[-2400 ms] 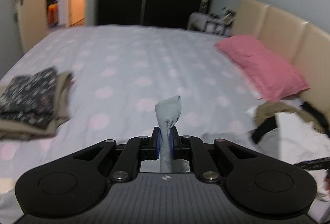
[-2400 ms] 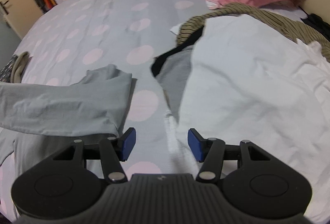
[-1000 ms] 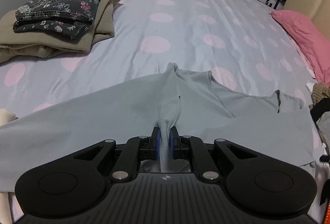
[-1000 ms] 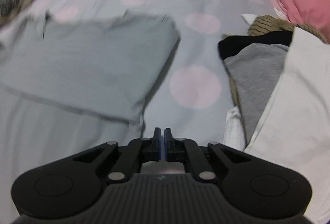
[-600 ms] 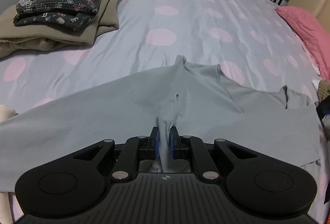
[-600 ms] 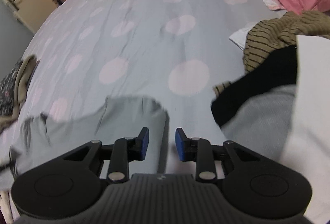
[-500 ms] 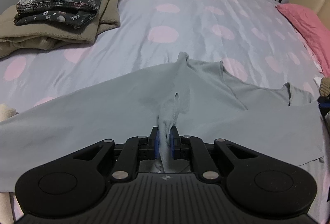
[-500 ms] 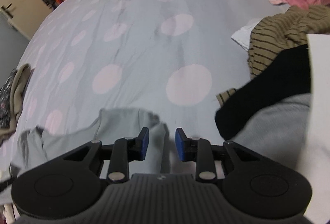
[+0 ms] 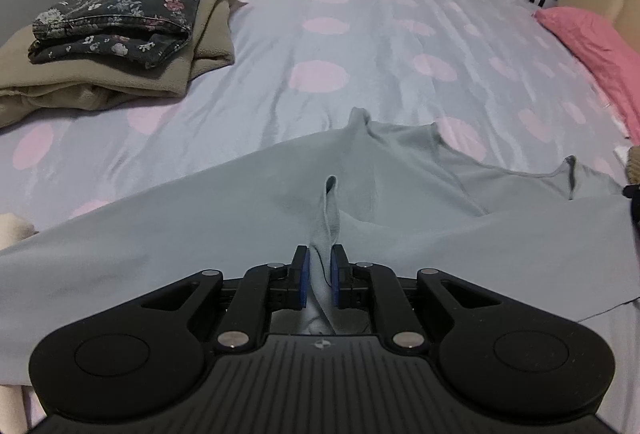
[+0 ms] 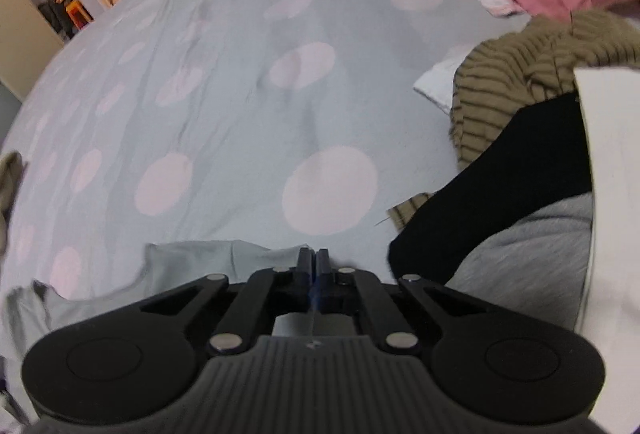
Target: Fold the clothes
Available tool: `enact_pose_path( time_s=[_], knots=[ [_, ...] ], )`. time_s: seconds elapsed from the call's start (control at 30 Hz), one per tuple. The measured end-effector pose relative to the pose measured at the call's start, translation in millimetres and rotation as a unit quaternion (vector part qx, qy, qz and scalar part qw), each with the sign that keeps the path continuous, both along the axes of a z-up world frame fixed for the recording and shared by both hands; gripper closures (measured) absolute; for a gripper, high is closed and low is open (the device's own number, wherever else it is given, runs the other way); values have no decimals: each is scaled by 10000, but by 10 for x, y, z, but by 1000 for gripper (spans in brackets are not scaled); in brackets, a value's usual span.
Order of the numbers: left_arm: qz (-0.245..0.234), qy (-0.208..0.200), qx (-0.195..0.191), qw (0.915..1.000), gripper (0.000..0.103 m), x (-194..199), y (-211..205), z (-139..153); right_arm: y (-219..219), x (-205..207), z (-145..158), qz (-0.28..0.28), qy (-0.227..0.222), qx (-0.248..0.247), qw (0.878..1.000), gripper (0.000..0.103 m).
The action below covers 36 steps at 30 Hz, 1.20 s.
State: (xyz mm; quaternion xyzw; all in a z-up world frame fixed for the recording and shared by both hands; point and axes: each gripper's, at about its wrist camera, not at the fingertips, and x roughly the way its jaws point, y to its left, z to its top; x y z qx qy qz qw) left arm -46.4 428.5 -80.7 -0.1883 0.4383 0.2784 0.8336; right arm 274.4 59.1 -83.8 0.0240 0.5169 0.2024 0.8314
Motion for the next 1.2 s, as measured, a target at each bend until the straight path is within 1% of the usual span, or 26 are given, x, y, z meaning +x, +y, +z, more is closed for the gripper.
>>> enact_pose_path(
  time_s=[0.03, 0.07, 0.17, 0.23, 0.27, 0.4, 0.43, 0.47, 0.53, 0.57, 0.6, 0.67, 0.73, 0.77, 0.8, 0.83, 0.87, 0.9, 1.0, 1.07, 1.2],
  knots=[
    [4, 29, 31, 10000, 93, 3, 7, -12, 13, -4, -12, 21, -21, -48, 10000, 101],
    [30, 39, 58, 10000, 89, -5, 18, -12, 26, -8, -25, 43, -41, -96, 9999, 101],
    [85, -17, 119, 9999, 85, -72, 65, 29, -14, -82, 52, 97, -171, -131, 9997, 100],
    [216, -23, 179, 9996, 84, -140, 116, 67, -65, -160, 157, 129, -372, -368, 9985, 96],
    [283, -26, 206, 9994, 84, -174, 142, 86, -92, -199, 212, 144, -478, -495, 9975, 96],
    [571, -172, 238, 9979, 84, -347, 247, 295, -355, -470, 462, 205, -487, -421, 9977, 95],
    [628, -173, 225, 9976, 82, -403, 271, 359, -408, -575, 509, 272, -432, -412, 9978, 94],
    [688, -155, 205, 9973, 78, -460, 297, 422, -456, -684, 554, 354, -365, -404, 9979, 92],
    [809, -120, 165, 9965, 73, -575, 347, 548, -546, -906, 643, 534, -212, -375, 9976, 84],
    [851, -99, 136, 9962, 73, -643, 364, 604, -591, -1033, 688, 651, -117, -320, 9973, 68],
    [887, -75, 104, 9960, 73, -714, 378, 657, -630, -1162, 736, 751, -71, -268, 9968, 63],
    [889, -82, 91, 9960, 73, -846, 380, 747, -712, -1406, 826, 940, -53, -198, 9954, 63],
    [928, -122, 168, 9955, 72, -979, 368, 821, -806, -1627, 906, 1131, -103, -170, 9934, 62],
    [981, -112, 207, 9949, 69, -1053, 367, 844, -853, -1737, 946, 1226, -128, -156, 9923, 60],
    [1044, -93, 245, 9942, 65, -1131, 368, 864, -907, -1828, 977, 1256, -207, -153, 9917, 56],
    [1107, -74, 283, 9934, 58, -1208, 369, 883, -963, -1912, 1007, 1268, -300, -153, 9914, 52],
    [1170, -54, 320, 9926, 56, -1286, 370, 903, -1021, -1986, 1022, 1255, -363, -146, 9913, 45],
    [1233, -35, 358, 9917, 56, -1364, 371, 922, -1083, -2048, 1030, 1211, -404, -120, 9918, 41],
    [1662, 132, 489, 9848, 54, -1617, 414, 912, -1233, -2126, 1061, 929, -550, -117, 9941, 41],
    [2030, 262, 586, 9771, 53, -1797, 458, 875, -1324, -2143, 1088, 768, -699, -116, 9945, 41],
    [2641, 407, 682, 9612, 52, -2116, 568, 760, -1369, -2098, 1066, 723, -637, 4, 9953, 41]
  ],
)
